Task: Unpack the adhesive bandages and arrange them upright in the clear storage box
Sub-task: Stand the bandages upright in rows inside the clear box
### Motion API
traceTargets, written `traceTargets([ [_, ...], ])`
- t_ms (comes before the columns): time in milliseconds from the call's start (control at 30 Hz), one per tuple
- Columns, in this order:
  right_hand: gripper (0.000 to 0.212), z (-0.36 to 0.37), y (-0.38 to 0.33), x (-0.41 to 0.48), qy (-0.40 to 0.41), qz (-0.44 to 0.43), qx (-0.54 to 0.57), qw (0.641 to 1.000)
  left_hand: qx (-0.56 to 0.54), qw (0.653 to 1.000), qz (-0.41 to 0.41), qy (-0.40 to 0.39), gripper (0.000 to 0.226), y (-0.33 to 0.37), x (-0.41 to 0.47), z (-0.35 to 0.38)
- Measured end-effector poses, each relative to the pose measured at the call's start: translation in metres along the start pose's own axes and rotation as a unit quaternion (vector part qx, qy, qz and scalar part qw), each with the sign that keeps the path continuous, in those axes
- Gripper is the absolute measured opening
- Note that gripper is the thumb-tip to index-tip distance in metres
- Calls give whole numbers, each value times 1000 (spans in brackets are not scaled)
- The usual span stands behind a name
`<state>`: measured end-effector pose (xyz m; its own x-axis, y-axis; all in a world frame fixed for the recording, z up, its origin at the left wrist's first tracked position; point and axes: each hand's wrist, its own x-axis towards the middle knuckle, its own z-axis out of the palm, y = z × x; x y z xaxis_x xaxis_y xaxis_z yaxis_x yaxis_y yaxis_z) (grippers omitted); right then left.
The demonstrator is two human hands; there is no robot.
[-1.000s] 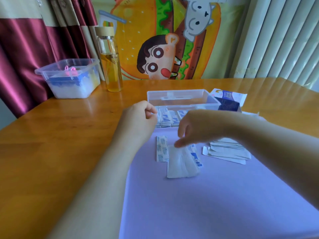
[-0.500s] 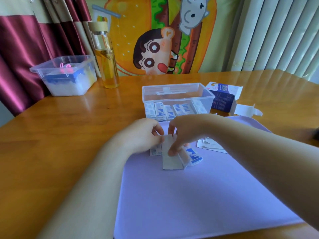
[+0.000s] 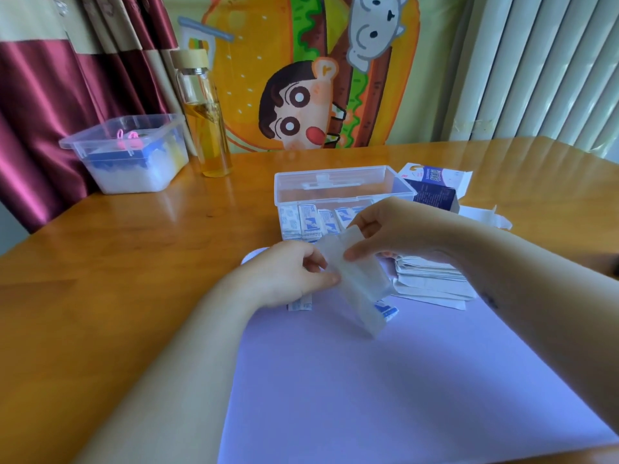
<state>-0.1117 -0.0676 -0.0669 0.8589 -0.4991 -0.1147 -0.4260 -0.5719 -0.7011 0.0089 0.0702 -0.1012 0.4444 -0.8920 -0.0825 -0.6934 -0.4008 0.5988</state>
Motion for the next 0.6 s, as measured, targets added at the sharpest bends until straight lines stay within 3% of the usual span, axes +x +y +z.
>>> traceTargets([
  [133, 15, 2, 1, 0, 8, 12, 27, 1000, -130, 991, 9, -18, 14, 1, 1, -3],
  [233, 16, 4, 1, 0, 17, 14, 25, 999, -146, 986, 21, -72, 9, 0, 0, -2],
  [433, 13, 3, 5, -2, 22, 9, -9, 1000, 20, 991, 28, -131, 28, 2, -5, 1],
  [600, 16, -4, 3, -4, 69, -43, 41, 996, 81, 984, 43, -152, 24, 7, -11, 0],
])
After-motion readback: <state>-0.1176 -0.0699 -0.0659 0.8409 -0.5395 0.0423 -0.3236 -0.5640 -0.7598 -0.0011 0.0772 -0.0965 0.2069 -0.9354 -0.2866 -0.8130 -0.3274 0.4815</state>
